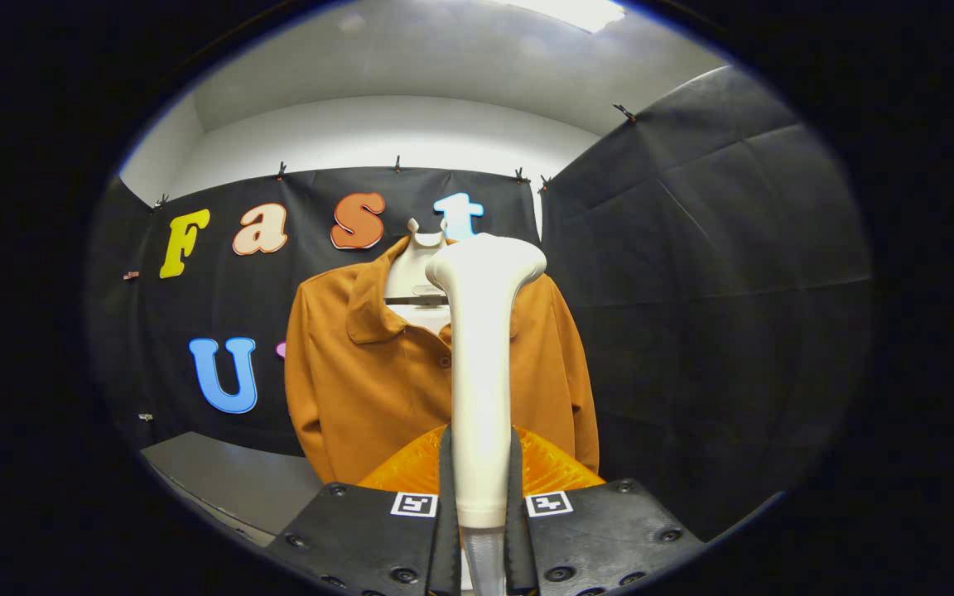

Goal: Iron the clothes twice with a garment steamer, once on the left side and once on the right side.

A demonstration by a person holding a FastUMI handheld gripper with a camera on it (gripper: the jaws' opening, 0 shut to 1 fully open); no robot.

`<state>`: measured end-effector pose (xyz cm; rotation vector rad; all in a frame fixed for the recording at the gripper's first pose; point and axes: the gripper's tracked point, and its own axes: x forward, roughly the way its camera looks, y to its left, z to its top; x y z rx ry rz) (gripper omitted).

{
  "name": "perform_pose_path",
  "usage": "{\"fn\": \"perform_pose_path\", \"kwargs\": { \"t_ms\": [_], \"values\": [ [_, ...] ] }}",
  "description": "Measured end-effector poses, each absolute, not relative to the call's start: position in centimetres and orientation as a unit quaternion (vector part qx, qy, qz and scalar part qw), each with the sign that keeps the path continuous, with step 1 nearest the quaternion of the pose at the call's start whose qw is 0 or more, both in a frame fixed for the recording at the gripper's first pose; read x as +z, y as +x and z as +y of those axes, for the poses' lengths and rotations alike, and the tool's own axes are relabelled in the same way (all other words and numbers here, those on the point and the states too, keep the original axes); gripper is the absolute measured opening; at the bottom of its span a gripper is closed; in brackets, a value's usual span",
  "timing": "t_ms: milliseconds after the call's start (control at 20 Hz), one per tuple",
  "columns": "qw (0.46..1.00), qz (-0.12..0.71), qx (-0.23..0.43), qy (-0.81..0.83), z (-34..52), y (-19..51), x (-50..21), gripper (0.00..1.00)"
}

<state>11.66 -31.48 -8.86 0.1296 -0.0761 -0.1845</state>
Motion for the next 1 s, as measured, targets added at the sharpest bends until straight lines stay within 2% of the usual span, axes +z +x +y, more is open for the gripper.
{"fn": "perform_pose_path", "kwargs": {
  "t_ms": [600, 1000],
  "values": [
    [0.990, 0.040, -0.086, 0.101, -33.9, 16.4, -18.0, 0.24],
    [0.986, 0.106, -0.081, 0.097, -33.0, 15.1, -26.0, 0.24]
  ]
}}
